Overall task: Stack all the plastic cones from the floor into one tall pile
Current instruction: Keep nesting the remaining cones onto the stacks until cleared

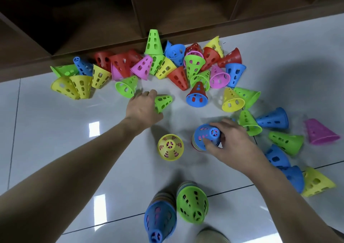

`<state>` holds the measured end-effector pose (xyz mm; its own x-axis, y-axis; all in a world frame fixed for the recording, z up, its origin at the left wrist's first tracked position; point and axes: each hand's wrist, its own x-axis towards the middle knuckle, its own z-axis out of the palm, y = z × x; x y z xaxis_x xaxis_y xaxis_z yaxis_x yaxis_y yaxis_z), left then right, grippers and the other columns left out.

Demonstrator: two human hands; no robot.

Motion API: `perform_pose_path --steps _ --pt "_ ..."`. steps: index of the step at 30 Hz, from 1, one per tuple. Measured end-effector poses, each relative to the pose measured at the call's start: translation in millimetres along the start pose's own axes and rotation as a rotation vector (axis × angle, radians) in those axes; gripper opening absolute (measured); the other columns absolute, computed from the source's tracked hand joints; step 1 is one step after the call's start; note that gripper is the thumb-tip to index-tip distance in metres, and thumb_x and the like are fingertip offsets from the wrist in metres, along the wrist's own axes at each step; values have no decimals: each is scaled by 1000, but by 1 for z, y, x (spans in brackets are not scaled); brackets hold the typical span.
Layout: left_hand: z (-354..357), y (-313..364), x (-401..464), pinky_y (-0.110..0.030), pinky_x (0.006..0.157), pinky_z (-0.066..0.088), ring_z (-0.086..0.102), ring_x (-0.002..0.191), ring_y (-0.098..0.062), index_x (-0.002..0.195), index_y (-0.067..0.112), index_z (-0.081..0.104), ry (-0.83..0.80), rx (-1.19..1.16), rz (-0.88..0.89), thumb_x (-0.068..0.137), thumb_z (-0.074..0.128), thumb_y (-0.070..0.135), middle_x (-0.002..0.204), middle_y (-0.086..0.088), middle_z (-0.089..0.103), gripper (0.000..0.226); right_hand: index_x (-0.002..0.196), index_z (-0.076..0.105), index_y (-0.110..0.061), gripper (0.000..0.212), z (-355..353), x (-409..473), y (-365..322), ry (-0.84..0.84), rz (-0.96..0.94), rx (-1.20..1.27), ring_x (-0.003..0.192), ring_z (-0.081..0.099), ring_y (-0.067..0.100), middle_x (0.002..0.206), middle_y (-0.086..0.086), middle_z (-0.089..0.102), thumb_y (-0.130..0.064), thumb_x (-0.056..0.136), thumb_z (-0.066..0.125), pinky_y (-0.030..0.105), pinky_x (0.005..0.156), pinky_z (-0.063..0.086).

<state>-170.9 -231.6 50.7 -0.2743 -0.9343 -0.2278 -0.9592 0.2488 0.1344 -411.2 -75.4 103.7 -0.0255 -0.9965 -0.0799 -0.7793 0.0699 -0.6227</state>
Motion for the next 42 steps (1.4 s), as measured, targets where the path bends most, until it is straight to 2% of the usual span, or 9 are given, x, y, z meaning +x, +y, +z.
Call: perform_pose_path --steps 4,9,16,20,24,28,34,38,42 --pt "0 -7 -28 -38 86 49 61 104 -31 124 16 53 -51 -54 -55 72 80 48 111 -8 66 67 116 69 -14 44 9 -1 5 24 11 35 75 55 9 99 -3 58 -36 79 78 38 77 56" --pt "-7 -2 -68 -24 67 46 61 85 -16 113 19 54 45 -823 -334 75 84 31 95 4 62 50 129 60 -20 62 6 -16 13 -16 23 61 76 52 -2 85 -18 46 -48 77 78 24 70 47" --pt "-52 25 -131 -28 81 53 66 94 -11 113 21 50 241 -1319 -231 86 79 23 108 -3 67 40 117 62 -17 66 -6 -26 43 233 255 -134 82 57 21 97 0 55 -71 83 43 38 74 52" --pt "-49 32 -159 -29 91 53 62 117 -15 123 21 46 159 -1192 33 85 78 23 124 10 65 49 115 62 -2 65 -2 -14 53 126 408 -356 95 63 40 111 18 62 -60 90 45 46 75 55" --pt "-24 31 -163 -24 98 48 57 122 -6 129 26 52 85 -1020 61 83 81 34 128 17 61 55 96 62 -3 49 6 4 40 73 504 -453 88 65 39 99 19 66 -52 91 56 40 73 50" --pt "2 21 -160 -11 108 33 46 133 2 133 34 56 81 -849 111 79 83 37 142 15 54 60 113 63 -4 56 11 30 32 -88 657 -407 103 65 37 113 17 67 -54 88 59 37 78 49" --pt "17 -2 -151 -16 111 33 44 132 0 140 31 55 62 -651 255 83 76 50 139 12 55 63 123 58 -8 52 11 54 31 -244 747 -325 117 59 35 127 14 60 -48 90 60 36 85 46" --pt "22 -14 -147 -15 109 33 43 131 1 141 30 53 22 -621 265 86 68 60 138 12 55 65 107 59 -7 43 14 56 40 -143 778 -143 103 62 35 111 13 63 -41 85 70 33 73 45" --pt "26 -36 -132 -25 111 36 47 130 -5 137 32 51 24 -775 149 88 51 70 136 9 54 62 83 55 -10 32 17 52 45 78 540 18 80 60 31 88 10 63 -36 82 74 33 65 44"
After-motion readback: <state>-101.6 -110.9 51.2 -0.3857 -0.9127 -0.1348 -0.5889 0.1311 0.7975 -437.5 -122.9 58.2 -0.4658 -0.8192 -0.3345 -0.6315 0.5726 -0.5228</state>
